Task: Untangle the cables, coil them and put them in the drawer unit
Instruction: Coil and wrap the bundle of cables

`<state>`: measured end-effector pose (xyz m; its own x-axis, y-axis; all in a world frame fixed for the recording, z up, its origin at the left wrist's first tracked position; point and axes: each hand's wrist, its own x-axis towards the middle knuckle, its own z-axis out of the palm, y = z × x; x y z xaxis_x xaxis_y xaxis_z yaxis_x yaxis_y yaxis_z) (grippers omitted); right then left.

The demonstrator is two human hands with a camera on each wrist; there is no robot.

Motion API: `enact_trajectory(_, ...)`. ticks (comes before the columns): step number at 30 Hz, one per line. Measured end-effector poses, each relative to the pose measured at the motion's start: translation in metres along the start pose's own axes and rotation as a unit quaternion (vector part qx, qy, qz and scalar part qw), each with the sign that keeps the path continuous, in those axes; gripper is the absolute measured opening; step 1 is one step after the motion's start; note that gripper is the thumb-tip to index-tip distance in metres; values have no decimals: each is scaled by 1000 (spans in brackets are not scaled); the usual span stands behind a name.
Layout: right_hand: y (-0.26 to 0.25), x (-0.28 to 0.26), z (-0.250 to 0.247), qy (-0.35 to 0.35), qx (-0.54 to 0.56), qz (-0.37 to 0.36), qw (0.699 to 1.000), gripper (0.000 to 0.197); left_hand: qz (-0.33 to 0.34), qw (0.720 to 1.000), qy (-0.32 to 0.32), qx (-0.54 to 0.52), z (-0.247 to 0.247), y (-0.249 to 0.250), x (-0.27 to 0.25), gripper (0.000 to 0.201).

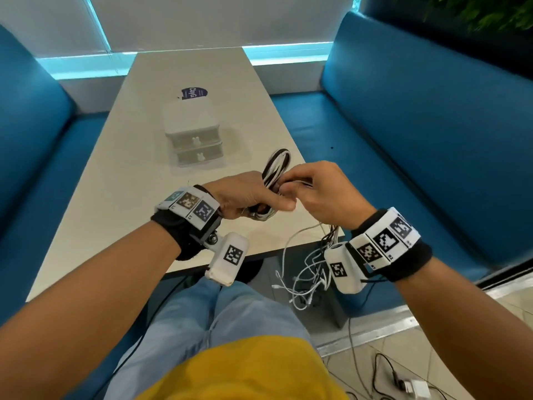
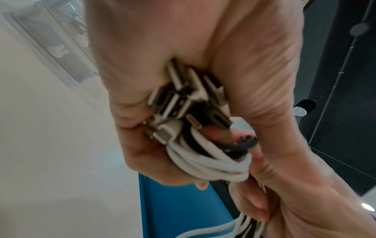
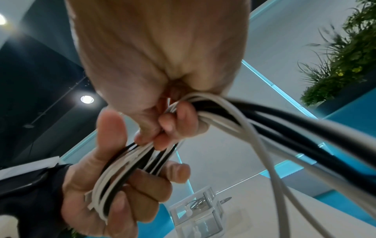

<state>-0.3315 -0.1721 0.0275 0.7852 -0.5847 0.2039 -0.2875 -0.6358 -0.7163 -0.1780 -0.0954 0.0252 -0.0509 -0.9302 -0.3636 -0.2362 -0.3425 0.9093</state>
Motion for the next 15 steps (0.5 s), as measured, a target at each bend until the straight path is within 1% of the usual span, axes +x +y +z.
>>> enact_trajectory(1,0,2,1,7,6,2,1000,11,-8,1000,-4,15,0,0,0,28)
enact_trajectory(2,0,3,3,13,11,4,1000,10,-20,999,0,30,1,0,0,40)
enact_trajectory(3,0,4,4,16,18,5,1000,11,-29,999,3,33,1,1,0,48)
enact_trajectory(4,-1,5,5,18,29,4,999,13,-33,999,2,31,1,1,0,51)
enact_trajectory(6,-3,7,6,21,45,-1,999,15,-31,999,1,6,-1,-1,0,47)
enact_trajectory(9,-6,9,6,37,40,5,999,18,-42,998,-2,-40,-1,-5,-2,28)
enact_trajectory(11,-6,10,5,52,31,10,998,34,-60,996,-12,-67,2,-7,-3,22)
enact_trajectory(13,-6,11,2,62,24,20,998,48,-64,994,-13,-86,5,-11,-4,19)
enact_trajectory(15,-5,12,0,59,11,28,998,51,-59,994,-8,-91,7,-13,-5,15)
